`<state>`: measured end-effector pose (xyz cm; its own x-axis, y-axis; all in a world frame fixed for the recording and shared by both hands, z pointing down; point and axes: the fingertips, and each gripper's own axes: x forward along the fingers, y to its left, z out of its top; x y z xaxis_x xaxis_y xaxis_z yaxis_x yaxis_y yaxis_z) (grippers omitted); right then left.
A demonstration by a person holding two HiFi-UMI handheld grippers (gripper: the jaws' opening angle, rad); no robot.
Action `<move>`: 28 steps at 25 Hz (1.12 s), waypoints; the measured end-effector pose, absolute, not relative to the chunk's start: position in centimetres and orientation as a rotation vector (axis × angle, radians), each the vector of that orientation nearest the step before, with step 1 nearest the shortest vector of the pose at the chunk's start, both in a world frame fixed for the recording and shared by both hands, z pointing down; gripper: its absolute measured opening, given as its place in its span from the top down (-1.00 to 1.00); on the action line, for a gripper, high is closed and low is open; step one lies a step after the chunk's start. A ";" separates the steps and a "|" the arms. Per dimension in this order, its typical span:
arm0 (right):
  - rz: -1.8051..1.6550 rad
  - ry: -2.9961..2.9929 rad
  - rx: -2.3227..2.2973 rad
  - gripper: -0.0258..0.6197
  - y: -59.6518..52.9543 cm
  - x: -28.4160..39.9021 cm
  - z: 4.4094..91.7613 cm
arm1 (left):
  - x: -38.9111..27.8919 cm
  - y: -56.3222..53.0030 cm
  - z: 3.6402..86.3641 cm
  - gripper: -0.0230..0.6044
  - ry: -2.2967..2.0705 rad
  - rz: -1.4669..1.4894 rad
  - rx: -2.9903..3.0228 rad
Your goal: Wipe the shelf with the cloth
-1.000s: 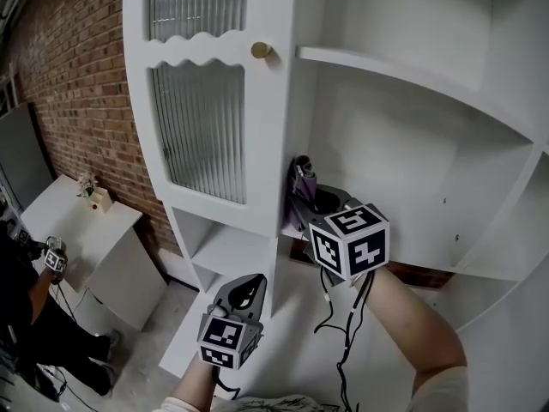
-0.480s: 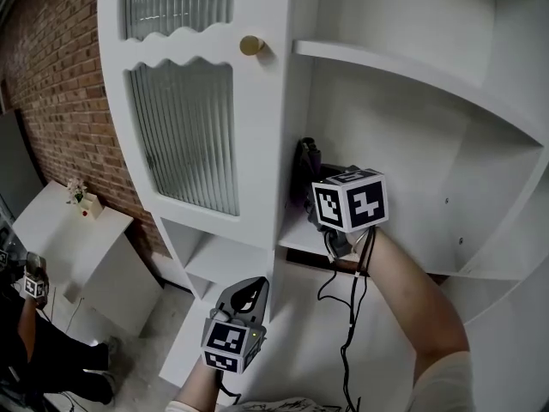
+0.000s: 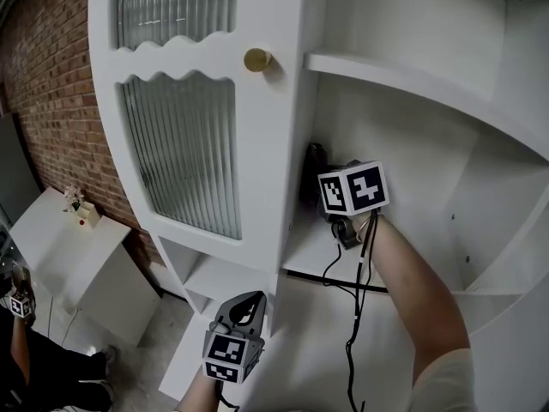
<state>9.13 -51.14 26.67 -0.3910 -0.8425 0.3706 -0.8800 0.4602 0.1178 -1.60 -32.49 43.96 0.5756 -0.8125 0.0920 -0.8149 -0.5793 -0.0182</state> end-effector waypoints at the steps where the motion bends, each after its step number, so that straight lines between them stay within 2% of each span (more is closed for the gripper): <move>1: 0.131 -2.332 1.452 0.65 -51.4 9.2 26.7 | -1.6 -32.6 44.1 0.88 -1.427 0.142 2.762; 13: -0.002 -2.301 1.427 0.65 -48.2 9.7 25.5 | -2.3 -31.1 44.6 0.88 -1.430 0.157 2.719; 20: -0.249 -2.186 1.283 0.65 -41.8 10.5 24.6 | -1.9 -28.8 43.5 0.88 -1.426 0.167 2.760; 28: -0.493 -1.844 0.983 0.65 -34.2 9.3 27.5 | -0.2 -25.8 42.4 0.88 -1.370 0.180 2.818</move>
